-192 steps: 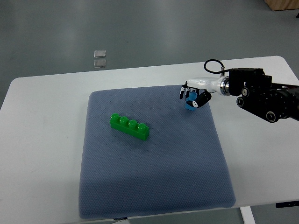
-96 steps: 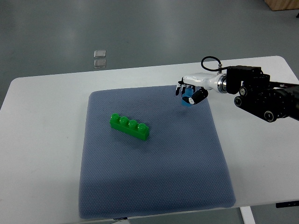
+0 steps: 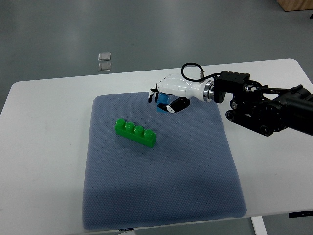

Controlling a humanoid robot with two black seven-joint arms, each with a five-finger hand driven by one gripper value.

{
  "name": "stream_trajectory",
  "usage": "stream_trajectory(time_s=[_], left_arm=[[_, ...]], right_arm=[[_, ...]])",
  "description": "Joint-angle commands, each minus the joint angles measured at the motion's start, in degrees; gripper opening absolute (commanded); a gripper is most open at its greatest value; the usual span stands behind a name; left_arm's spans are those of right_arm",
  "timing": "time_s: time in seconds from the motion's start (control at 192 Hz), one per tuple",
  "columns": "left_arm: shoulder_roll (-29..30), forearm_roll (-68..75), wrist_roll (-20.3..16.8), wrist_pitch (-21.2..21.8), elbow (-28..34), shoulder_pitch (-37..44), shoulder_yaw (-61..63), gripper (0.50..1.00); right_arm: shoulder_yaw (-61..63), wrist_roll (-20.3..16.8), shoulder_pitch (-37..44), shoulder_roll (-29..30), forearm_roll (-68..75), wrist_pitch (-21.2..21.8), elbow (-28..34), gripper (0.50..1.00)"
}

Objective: Stack blue block on green block with right hand
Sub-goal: 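Carry the blue block with the right hand over the green block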

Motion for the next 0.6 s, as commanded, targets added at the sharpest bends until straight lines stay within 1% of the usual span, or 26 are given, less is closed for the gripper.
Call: stream_trajectory(time_s=[0.0,0.172,0.287,0.496,0.595], left_arm=[[0.0,0.0,0.0,0.0,0.0,0.0,0.0,1.000],[0.0,0.0,0.0,0.0,0.0,0.0,0.0,1.000],[0.0,0.0,0.0,0.0,0.0,0.0,0.0,1.000],[0.0,0.0,0.0,0.0,0.0,0.0,0.0,1.000],[0.0,0.0,0.0,0.0,0.0,0.0,0.0,1.000]], right_arm=[[-0.1,1.1,-0.4,0.5,-1.6,-2.0,1.5,0.515],[-0.2,1.8,-0.7,2.5,-4.4,-5.9,1.6,0.515],[-0.6,2.0,-0.7,3.0,-5.3,-6.3,1.6,0.515],[-2.7,2.2,-1.0,4.7,-8.4,-9.7,1.6,0.515],[-2.7,2.3,-1.0,4.8,-8.7,-10.0,1.6,0.515]])
